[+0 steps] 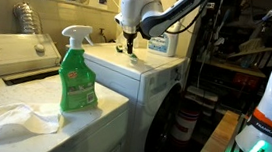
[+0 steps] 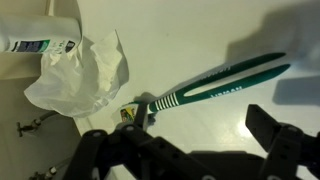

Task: Pick up the white and green brush and put it the right way up on the washing machine

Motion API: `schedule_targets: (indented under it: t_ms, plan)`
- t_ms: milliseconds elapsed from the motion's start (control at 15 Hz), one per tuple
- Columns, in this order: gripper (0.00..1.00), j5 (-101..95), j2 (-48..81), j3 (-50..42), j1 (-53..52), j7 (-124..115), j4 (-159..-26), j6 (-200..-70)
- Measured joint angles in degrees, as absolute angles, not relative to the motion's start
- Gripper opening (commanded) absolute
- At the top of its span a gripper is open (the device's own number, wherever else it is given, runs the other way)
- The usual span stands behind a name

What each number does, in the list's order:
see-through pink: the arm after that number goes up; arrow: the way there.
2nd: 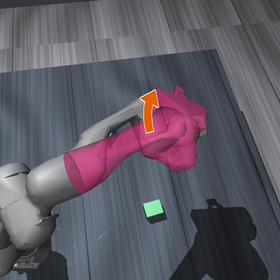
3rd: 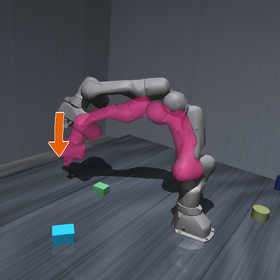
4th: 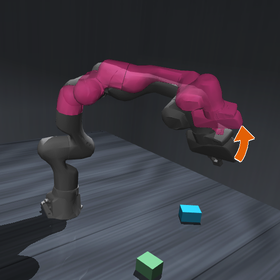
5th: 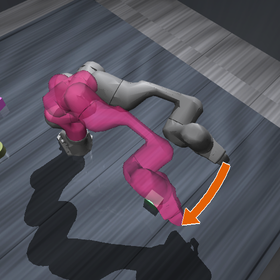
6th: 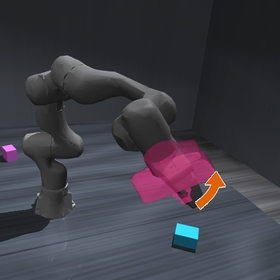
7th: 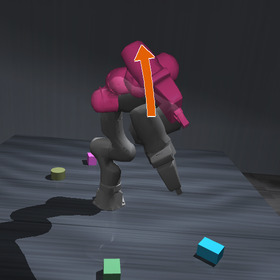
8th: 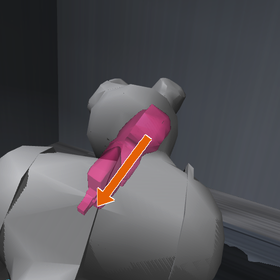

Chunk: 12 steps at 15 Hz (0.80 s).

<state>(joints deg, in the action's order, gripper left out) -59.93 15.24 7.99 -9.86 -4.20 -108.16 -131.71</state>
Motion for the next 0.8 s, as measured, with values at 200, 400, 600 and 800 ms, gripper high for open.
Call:
schedule_targets:
  t_ms: [200, 400, 600, 800]
  plan:
    - [1.00, -51.68, 14.50, 8.95, -9.86, -0.25, -106.36, -131.76]
    - [1.00, -41.80, 13.04, 10.05, -10.03, 3.37, -103.48, -130.85]
    - [1.00, -35.53, 10.43, 10.12, -10.17, 3.37, -101.38, -129.85]
    - [1.00, -32.04, 6.68, 9.14, -9.80, 2.23, -100.82, -129.45]
